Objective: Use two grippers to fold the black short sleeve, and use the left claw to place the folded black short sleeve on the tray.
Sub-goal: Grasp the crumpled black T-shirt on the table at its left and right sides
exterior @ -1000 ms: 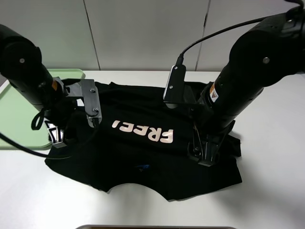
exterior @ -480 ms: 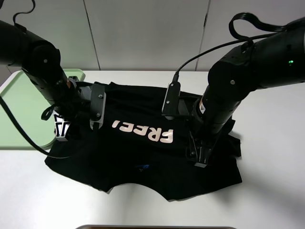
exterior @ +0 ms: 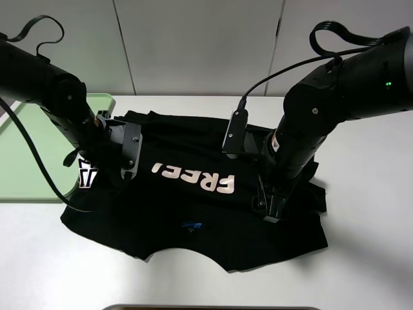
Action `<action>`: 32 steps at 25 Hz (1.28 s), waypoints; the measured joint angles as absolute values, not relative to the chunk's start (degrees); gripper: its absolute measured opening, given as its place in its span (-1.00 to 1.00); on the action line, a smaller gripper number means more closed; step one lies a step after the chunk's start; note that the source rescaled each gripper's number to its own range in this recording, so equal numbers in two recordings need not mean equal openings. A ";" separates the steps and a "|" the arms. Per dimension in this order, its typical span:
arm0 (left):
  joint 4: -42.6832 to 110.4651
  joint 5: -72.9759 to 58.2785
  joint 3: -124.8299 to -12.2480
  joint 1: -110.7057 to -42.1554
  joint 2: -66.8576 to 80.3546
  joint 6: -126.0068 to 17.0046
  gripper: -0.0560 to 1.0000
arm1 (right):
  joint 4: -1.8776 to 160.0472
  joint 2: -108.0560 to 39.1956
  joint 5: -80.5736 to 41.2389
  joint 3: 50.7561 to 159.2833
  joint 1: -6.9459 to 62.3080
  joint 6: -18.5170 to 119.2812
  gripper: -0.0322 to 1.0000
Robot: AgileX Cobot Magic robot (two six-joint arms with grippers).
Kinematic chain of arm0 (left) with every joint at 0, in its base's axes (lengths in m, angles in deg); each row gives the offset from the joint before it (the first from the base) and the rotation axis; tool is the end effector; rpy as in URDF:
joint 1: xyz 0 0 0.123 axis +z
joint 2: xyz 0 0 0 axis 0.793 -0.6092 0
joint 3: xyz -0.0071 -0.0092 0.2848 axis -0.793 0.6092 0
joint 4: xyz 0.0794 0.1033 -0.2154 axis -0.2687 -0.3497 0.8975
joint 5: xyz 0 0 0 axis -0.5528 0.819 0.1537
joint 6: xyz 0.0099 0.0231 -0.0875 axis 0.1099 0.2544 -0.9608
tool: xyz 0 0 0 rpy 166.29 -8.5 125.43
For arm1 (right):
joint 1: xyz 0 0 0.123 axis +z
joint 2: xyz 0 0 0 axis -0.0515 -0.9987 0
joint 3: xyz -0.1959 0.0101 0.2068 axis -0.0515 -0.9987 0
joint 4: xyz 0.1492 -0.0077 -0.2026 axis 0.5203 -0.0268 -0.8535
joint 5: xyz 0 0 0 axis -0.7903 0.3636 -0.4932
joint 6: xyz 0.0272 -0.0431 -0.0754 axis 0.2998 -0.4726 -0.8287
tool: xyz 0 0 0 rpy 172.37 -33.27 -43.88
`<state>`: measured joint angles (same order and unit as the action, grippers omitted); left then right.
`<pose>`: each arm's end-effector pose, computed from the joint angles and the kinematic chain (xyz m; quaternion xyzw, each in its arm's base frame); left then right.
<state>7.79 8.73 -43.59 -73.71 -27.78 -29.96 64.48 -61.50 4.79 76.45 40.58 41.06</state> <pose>0.3204 -0.1172 0.1247 0.6983 0.6879 0.1143 0.1617 0.2451 0.1815 0.1483 -0.6045 0.7880 -0.0324 0.1123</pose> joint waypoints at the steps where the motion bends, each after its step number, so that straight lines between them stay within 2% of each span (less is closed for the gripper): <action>1: 7.79 8.66 -44.09 -73.67 -28.08 -29.96 0.59 | 64.88 -61.56 4.79 76.45 40.58 41.12 1.00; 7: 7.84 6.28 -46.62 -73.21 -28.47 -29.95 0.56 | 65.71 -61.63 4.64 76.45 40.43 41.12 1.00; 13: 8.01 5.58 -47.23 -73.21 -31.49 -29.95 0.31 | 66.11 -61.63 4.64 76.45 40.43 41.12 1.00; 22: 8.01 4.58 -47.26 -73.21 -34.15 -29.95 0.27 | 66.24 -61.63 4.57 76.45 40.43 41.12 1.00; 24: 8.01 4.66 -47.26 -73.21 -34.15 -29.95 0.22 | 66.30 -61.63 4.57 76.45 40.43 41.12 1.00; 32: 8.05 4.70 -47.26 -73.21 -34.32 -29.95 -0.53 | 65.47 -61.63 4.57 76.45 40.43 41.12 1.00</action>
<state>8.05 4.70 -47.26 -73.21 -34.32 -29.95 65.47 -61.63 4.57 76.45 40.43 41.12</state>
